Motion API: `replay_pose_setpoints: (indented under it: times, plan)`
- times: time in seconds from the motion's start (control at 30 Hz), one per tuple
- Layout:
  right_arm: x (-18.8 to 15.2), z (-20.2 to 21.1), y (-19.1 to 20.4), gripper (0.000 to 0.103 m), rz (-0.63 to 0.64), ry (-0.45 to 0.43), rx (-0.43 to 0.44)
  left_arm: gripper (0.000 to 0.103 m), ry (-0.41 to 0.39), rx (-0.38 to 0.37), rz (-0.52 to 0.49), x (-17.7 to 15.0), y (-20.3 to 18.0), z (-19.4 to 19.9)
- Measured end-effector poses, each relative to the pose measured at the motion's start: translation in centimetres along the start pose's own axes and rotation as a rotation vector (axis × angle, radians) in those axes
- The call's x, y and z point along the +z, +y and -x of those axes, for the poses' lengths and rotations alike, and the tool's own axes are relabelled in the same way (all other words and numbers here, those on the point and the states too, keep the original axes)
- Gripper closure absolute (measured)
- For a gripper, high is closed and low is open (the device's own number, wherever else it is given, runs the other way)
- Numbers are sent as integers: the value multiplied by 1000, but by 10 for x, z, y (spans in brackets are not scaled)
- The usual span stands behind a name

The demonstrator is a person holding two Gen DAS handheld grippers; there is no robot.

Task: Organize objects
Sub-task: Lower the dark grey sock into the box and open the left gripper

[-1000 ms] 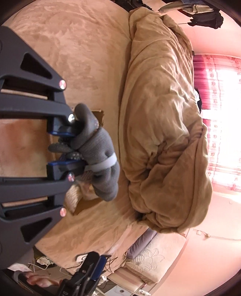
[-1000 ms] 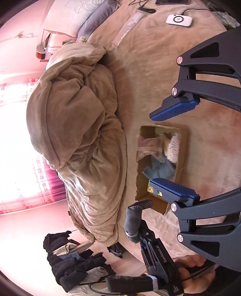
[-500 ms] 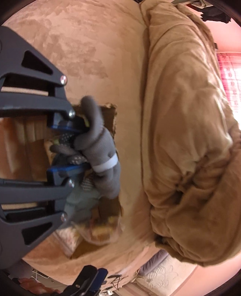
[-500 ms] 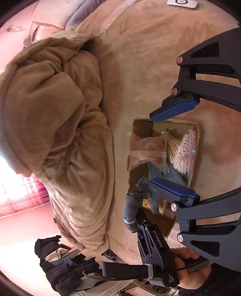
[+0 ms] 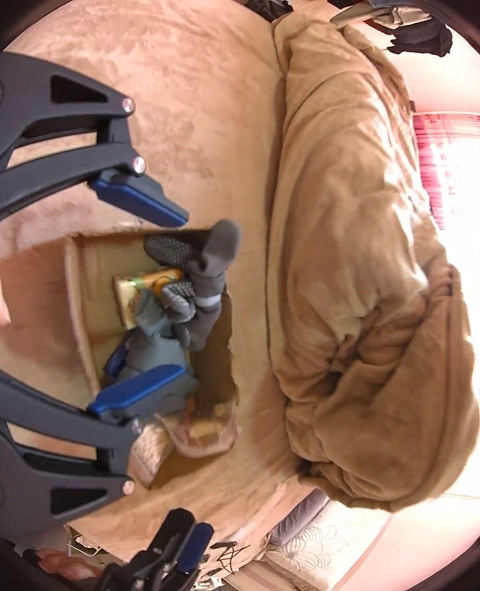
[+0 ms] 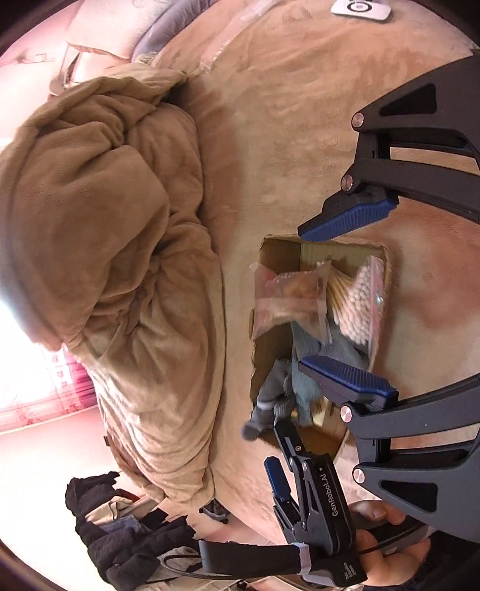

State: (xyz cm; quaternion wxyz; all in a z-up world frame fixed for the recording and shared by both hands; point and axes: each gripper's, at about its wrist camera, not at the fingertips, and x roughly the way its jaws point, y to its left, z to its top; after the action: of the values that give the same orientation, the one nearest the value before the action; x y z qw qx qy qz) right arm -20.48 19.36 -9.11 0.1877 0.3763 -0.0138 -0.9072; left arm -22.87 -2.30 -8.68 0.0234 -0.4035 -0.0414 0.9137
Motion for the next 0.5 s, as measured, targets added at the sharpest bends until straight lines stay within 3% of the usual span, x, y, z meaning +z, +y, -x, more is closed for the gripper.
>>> replay_pose_setpoints:
  times: [0.5]
  plan:
    - [-25,83,30,36,24,-47,-20,18,-107,-19,14,-39,-15,125]
